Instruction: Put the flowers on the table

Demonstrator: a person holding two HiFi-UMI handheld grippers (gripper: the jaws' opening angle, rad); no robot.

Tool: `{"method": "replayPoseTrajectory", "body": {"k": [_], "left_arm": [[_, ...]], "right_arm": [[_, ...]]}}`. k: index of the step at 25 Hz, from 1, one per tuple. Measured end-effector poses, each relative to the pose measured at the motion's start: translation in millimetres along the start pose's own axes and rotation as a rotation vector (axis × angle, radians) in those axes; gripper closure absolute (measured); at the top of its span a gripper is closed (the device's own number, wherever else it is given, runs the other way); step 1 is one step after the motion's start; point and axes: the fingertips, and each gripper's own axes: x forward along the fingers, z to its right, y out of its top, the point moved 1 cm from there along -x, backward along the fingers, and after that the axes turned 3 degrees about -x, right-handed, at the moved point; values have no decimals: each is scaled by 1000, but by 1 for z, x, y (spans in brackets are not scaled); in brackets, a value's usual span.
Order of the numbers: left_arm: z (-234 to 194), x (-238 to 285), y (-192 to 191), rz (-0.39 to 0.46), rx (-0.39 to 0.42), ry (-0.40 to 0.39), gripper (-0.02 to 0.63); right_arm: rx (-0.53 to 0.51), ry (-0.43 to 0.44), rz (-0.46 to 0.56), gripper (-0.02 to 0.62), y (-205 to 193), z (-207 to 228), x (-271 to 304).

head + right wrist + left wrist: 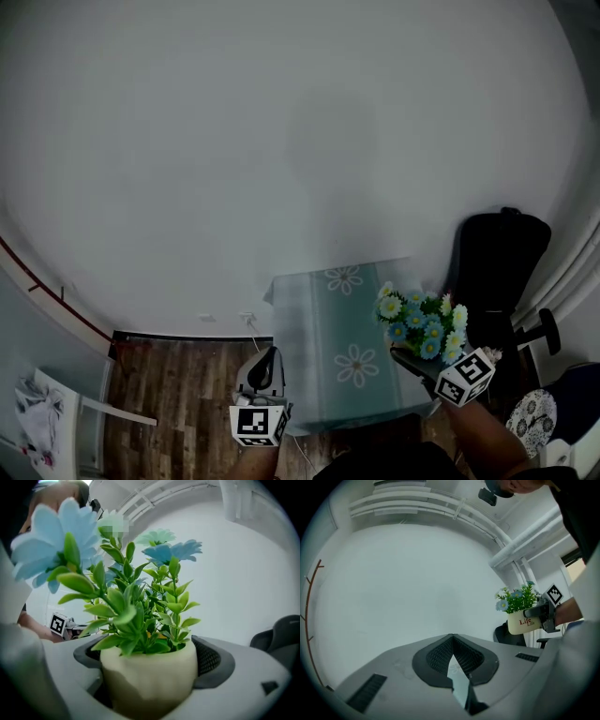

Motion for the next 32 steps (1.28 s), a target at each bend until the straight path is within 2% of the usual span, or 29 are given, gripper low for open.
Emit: {"method": "replayPoseTrajectory", "body": {"k": [9, 15, 23, 28, 32], "left_arm": [[-2, 24, -7, 12, -3, -84, 601], [-1, 26, -18, -7, 3, -82, 601], [-6, 50, -23, -40, -18, -51, 601], [-8, 71, -34, -93, 12, -57, 601], [-14, 91, -48, -136, 3, -43, 601]], "right_arm": [[-28, -36, -22, 46, -2, 0, 10], [-26, -49, -7, 46, -5, 8, 20], [20, -3, 34, 51, -20, 23, 55], [83, 12, 54, 53, -36, 40, 81], [102, 25, 53, 54, -45, 50, 99]]}}
